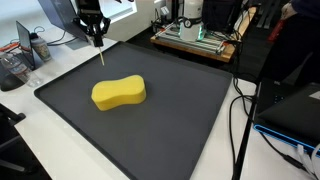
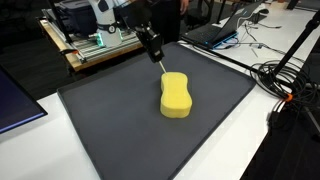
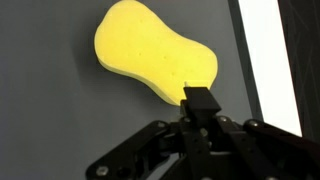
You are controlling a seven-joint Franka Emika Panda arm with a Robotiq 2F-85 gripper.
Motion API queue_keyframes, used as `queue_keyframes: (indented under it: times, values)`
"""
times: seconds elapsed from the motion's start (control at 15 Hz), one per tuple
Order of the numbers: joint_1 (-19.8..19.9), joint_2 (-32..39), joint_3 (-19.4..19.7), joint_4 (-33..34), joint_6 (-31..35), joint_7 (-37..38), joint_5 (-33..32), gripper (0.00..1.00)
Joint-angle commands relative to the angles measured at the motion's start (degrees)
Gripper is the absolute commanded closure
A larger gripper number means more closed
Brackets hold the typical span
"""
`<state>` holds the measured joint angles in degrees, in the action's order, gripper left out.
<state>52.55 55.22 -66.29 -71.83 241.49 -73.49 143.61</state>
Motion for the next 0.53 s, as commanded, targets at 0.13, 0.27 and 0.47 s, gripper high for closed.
queue_keyframes:
  times: [0.13,0.27,0.47]
  values:
    - [-0.5,1.86,2.76,5.28,1.48,-4.32,0.06,0.97]
    - [0.45,2.96,2.76,6.09,1.45,-5.6,0.07,0.97]
    - [0.29,1.66,3.96,4.36,-0.26,-4.17,0.11,0.88]
